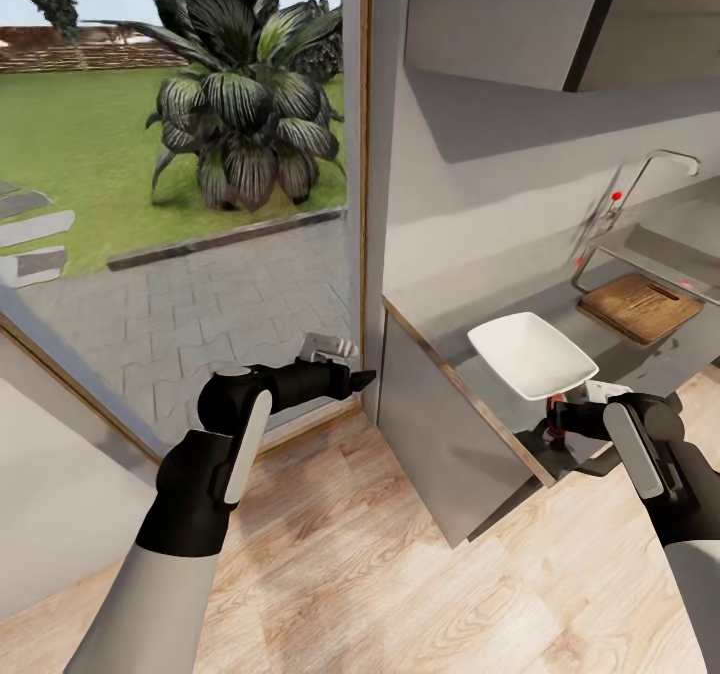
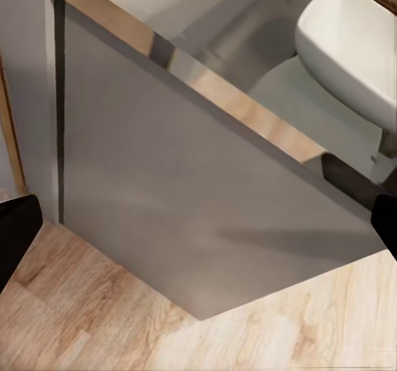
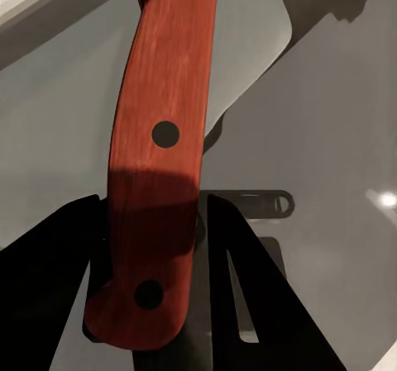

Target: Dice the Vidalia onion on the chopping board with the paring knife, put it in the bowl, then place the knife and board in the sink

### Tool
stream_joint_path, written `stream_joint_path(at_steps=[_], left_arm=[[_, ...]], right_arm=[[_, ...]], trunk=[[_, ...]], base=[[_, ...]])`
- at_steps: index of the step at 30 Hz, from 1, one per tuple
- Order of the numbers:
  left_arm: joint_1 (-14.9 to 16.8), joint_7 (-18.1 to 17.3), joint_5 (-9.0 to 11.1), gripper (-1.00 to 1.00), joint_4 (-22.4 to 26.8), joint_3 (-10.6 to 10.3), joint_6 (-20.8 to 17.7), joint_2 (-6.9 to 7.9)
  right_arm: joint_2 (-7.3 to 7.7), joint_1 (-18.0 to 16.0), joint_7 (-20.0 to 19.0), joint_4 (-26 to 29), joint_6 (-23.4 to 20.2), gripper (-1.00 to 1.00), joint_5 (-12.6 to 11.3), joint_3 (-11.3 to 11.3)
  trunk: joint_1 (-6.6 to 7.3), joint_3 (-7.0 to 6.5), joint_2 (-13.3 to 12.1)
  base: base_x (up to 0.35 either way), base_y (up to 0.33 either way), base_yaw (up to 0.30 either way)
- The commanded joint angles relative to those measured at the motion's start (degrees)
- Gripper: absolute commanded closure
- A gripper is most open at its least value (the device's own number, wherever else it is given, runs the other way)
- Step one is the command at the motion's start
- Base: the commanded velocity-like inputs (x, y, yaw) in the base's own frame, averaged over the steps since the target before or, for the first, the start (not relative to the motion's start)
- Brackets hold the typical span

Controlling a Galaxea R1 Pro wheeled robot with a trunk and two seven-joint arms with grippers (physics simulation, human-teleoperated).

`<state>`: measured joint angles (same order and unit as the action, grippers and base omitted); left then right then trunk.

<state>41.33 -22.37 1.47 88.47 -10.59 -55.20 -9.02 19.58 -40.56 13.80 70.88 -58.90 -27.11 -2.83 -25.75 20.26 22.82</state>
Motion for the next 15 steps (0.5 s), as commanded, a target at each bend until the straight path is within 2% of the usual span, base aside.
stream_joint_path(at_steps=[1,15], left_arm=[[0.06,-0.04,0.11,-1.00,0.04,-0.26,-0.33,-0.03],[0.01,-0.04,0.11,-1.00,0.03,-0.60,-0.26,-0.01]], right_arm=[[0.02,-0.04,0.53,0.05,-0.16,1.00,-0.75,0.01],[0.01,-0.04,0.52,0.05,-0.16,1.00,-0.75,0.01]], trunk=[[-0.03,0.10,0.11],[-0.03,0.10,0.11]], base=[[0.000,0.000,0.000],[0.000,0.000,0.000]])
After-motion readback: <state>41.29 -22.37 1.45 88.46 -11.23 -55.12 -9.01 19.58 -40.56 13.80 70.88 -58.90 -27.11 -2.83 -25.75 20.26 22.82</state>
